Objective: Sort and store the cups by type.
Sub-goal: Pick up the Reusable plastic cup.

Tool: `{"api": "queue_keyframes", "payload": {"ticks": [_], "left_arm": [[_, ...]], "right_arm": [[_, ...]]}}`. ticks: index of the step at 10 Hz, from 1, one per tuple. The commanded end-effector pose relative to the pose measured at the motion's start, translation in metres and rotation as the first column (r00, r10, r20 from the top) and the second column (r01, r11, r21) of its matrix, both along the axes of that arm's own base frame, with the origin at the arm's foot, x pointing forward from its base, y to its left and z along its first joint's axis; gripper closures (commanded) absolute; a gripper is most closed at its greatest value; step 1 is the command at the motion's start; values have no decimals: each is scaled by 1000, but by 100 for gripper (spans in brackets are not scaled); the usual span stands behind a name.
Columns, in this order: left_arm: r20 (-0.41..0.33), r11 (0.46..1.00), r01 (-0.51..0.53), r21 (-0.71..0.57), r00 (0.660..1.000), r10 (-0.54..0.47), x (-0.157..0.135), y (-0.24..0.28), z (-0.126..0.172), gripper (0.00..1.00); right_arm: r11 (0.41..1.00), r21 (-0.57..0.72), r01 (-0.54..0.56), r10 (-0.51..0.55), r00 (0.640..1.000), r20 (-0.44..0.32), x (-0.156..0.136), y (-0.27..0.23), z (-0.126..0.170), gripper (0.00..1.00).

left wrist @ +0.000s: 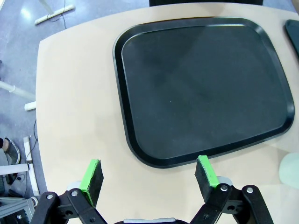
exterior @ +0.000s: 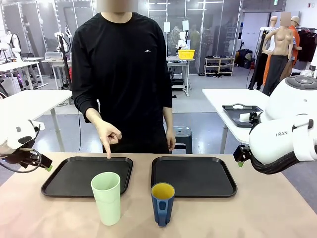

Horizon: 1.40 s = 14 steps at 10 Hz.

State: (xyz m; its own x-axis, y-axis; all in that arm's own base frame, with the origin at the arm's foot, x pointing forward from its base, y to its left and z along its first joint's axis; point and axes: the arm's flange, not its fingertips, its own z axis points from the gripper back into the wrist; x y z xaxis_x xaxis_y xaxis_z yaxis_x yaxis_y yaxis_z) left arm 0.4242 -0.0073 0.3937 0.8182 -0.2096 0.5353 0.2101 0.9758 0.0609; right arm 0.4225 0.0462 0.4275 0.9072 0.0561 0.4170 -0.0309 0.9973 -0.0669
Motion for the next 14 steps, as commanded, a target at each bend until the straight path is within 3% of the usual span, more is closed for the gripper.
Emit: {"api": "queue_keyframes", "payload": {"ticks": [1, 3, 5, 6, 7, 9, 11, 14], "left_arm": [[0, 1000, 0, 0, 1000, 0, 0, 0, 0, 0], [-9, 1000, -7, -1, 1000, 7, 2, 7, -4, 0], [-16, 984, 155, 91, 988, -154, -3, 11, -1, 0], [-64, 947, 289, 139, 957, -283, -8, 14, 1, 0], [-68, 928, 349, 129, 937, -342, -10, 13, 0, 0], [-151, 795, 567, 215, 824, -546, -13, 4, -7, 0], [-199, 664, 691, 286, 720, -665, -14, -7, -11, 0], [-203, 571, 775, 273, 626, -753, -17, -25, -16, 0]], "right_arm": [[1000, 0, -1, 1, 1000, -1, 0, 0, -1, 0], [1000, 0, -1, 1, 1000, -1, 0, 0, -1, 0], [1000, 0, -1, 1, 1000, -1, 0, 0, -1, 0], [1000, 0, -1, 1, 1000, -1, 0, 0, -1, 0], [1000, 0, -1, 1, 1000, -1, 0, 0, -1, 0], [1000, 0, -1, 1, 1000, -1, 0, 0, -1, 0], [1000, 0, -1, 1, 1000, -1, 0, 0, -1, 0], [1000, 0, -1, 1, 1000, -1, 0, 0, -1, 0]]}}
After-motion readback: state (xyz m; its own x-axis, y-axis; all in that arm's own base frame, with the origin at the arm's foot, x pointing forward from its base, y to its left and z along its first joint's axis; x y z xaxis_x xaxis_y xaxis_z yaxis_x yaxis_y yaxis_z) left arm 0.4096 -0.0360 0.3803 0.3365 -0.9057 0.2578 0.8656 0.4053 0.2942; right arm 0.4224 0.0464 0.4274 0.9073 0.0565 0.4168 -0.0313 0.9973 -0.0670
